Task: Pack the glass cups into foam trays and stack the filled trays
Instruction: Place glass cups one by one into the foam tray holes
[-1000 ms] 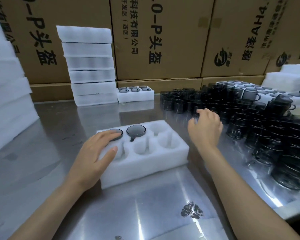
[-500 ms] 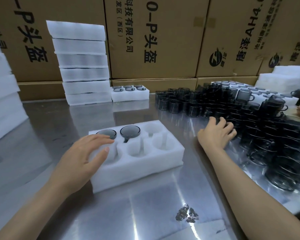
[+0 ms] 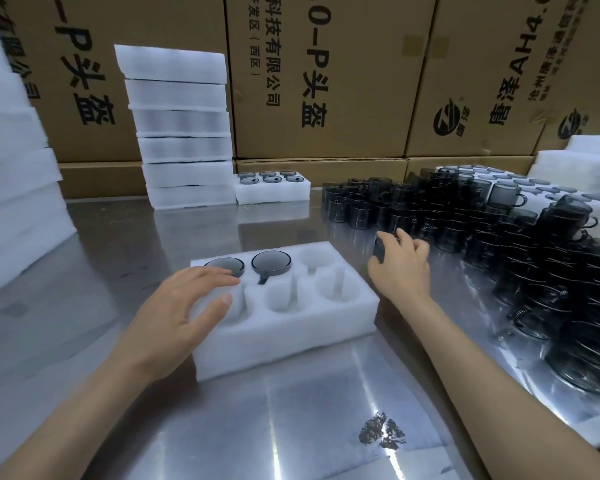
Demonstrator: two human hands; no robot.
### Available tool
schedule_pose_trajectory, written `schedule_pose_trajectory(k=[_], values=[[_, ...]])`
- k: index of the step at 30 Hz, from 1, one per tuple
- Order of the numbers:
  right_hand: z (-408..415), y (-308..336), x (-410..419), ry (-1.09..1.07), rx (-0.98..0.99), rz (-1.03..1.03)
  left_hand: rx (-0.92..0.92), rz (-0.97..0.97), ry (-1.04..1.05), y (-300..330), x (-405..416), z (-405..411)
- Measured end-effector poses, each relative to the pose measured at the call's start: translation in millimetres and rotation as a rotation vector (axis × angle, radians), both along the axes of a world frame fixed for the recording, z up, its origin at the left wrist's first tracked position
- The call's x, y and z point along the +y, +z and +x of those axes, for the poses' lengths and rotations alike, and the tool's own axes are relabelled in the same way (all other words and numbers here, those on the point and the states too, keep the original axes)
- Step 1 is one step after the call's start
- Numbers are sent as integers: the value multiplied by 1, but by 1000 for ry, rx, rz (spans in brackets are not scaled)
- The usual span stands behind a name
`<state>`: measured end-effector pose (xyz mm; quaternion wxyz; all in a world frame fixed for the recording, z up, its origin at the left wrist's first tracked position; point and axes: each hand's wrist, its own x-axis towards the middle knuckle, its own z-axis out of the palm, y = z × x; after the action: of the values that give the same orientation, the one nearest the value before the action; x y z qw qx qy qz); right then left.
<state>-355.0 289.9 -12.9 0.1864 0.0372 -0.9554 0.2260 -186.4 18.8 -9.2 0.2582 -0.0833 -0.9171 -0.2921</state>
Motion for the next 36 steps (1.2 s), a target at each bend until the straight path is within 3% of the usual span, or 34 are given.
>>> schedule_pose_trajectory(k=[2, 6, 13, 17, 21, 23, 28, 36], values=[[-4, -2, 5, 33, -88, -61, -10, -23, -15, 1, 0, 2], [-6, -2, 7, 30, -16, -129, -24, -119, -50, 4, -1, 7], [-5, 5, 4, 151, -232, -402, -33, -166, -32, 10, -5, 8], [5, 15, 0, 73, 68, -539, -39, -162, -26, 11, -7, 9], [19, 36, -19, 252, 324, -841, -25, -142, -32, 10, -6, 10], [26, 42, -37, 375, 328, -790, -26, -140, -37, 9, -5, 9], [25, 35, -56, 448, 208, -339, -26, -156, -33, 9, -6, 8], [29, 37, -49, 477, 107, -195, -36, -164, -5, 9, -10, 8]])
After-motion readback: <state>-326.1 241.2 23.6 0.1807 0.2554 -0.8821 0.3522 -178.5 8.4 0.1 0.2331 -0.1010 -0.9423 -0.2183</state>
